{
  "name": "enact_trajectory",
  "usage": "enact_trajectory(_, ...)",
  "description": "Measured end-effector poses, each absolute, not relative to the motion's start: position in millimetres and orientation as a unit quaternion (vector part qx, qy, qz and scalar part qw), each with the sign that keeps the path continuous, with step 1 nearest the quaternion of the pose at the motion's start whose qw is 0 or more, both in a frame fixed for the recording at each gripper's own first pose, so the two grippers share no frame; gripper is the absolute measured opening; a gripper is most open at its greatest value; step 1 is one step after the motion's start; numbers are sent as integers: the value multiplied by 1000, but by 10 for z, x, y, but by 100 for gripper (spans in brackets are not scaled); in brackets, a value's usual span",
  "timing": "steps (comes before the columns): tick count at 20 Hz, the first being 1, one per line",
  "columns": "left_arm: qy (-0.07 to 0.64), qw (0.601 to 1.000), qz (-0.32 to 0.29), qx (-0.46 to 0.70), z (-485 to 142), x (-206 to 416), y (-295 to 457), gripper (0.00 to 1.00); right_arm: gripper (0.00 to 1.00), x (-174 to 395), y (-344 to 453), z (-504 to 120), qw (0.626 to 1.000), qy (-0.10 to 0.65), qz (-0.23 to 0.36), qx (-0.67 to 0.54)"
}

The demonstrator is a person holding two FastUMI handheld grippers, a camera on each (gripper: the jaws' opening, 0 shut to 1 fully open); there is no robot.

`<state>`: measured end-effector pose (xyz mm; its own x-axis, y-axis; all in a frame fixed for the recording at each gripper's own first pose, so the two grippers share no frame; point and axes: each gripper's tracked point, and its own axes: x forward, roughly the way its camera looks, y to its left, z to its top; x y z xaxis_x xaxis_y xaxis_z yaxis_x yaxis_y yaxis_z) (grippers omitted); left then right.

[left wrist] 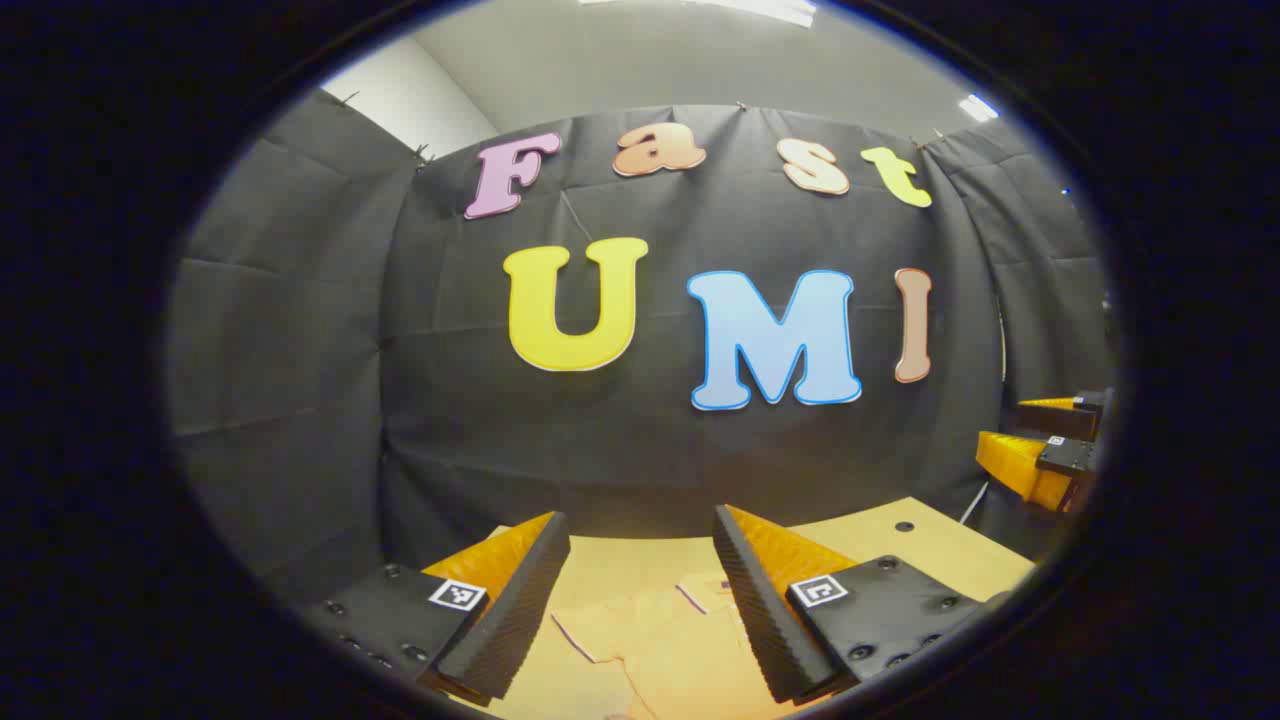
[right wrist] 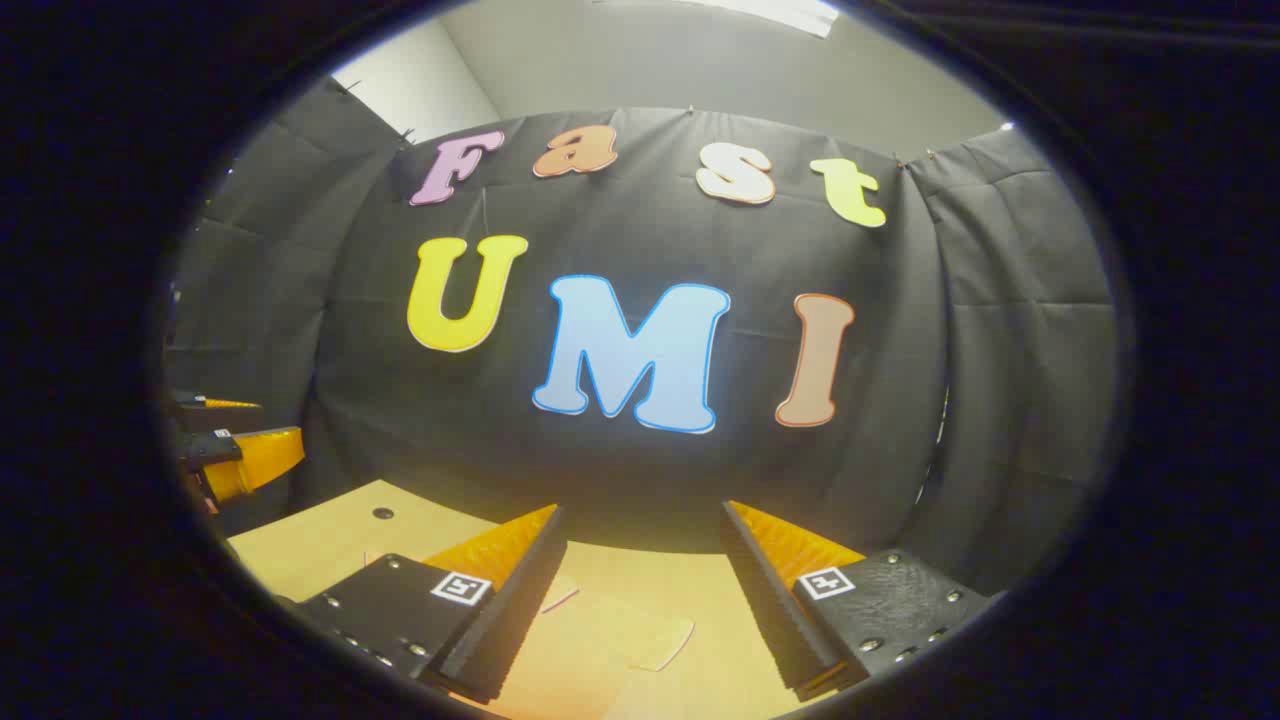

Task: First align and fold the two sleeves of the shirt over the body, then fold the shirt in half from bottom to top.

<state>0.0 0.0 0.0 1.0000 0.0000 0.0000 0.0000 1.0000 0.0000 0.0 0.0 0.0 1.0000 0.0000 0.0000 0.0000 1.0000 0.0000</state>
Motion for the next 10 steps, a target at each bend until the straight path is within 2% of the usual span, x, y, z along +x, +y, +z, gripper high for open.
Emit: enact_trajectory(10, 8, 1000, -1, -9, -92, 104, -80, 95, 96, 108, -52, -53, 1000, 10, 4, -10)
